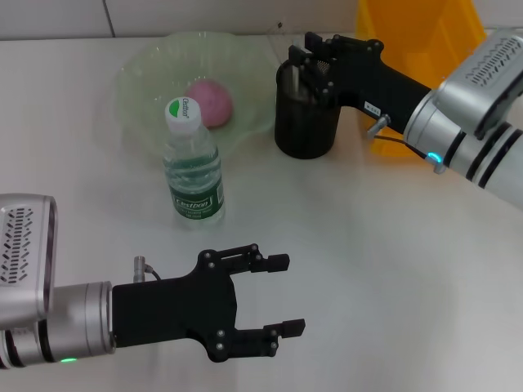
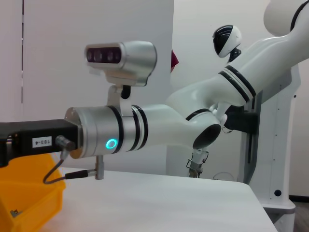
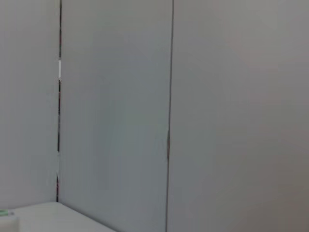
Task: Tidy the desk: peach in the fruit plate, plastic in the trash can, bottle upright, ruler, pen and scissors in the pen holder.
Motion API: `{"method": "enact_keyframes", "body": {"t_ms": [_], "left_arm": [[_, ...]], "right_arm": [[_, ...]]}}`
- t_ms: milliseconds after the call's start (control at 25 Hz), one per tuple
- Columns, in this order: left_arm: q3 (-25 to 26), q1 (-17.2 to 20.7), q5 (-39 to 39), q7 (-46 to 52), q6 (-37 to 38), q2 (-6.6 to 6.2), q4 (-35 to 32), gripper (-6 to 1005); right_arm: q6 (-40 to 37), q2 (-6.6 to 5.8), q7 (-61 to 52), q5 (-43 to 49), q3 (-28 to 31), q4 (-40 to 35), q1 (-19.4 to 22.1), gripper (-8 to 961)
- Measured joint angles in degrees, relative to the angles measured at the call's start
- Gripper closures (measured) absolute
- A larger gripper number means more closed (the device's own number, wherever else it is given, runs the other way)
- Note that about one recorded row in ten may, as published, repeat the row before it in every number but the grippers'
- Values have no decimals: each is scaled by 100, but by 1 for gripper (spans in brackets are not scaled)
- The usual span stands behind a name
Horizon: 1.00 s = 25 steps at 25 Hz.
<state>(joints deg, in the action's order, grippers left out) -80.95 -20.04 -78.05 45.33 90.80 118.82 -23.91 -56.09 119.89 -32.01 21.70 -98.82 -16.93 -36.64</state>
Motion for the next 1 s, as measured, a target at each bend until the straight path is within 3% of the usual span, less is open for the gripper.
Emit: {"method": "enact_keyframes", "body": {"t_ms": [80, 280, 440, 520, 560, 600, 640, 760, 1000], "left_arm": [[0, -14, 0, 3, 0, -8, 0, 256], [38, -31, 0, 55, 16, -23, -34, 256], [69, -34, 0, 182, 42, -44, -40, 256], [105, -38, -7, 259, 44, -56, -44, 256], [119, -40, -12, 281, 45, -60, -44, 256], [145, -40, -22, 307, 45, -69, -44, 257], [159, -40, -25, 322, 45, -74, -45, 257], [209, -40, -52, 509, -8, -141, -40, 250], [209, -39, -54, 527, -60, -189, -27, 250]], "right_arm": [[-194, 0, 29, 3, 9, -2, 78, 774], [-599, -9, -12, -14, 69, -55, 296, 540], [-1566, -121, -387, 51, 71, -138, 806, 404], [-2082, -254, -552, 251, 73, -158, 1133, 336], [-2575, -441, -704, 671, 115, -147, 1458, 316], [-2575, -441, -704, 671, 115, -147, 1458, 296], [-2757, -531, -773, 917, 126, -127, 1565, 275], [-3368, -888, -990, 1952, 141, 101, 1931, 215], [-4163, -1060, -948, 2813, 206, 628, 2053, 129]]}}
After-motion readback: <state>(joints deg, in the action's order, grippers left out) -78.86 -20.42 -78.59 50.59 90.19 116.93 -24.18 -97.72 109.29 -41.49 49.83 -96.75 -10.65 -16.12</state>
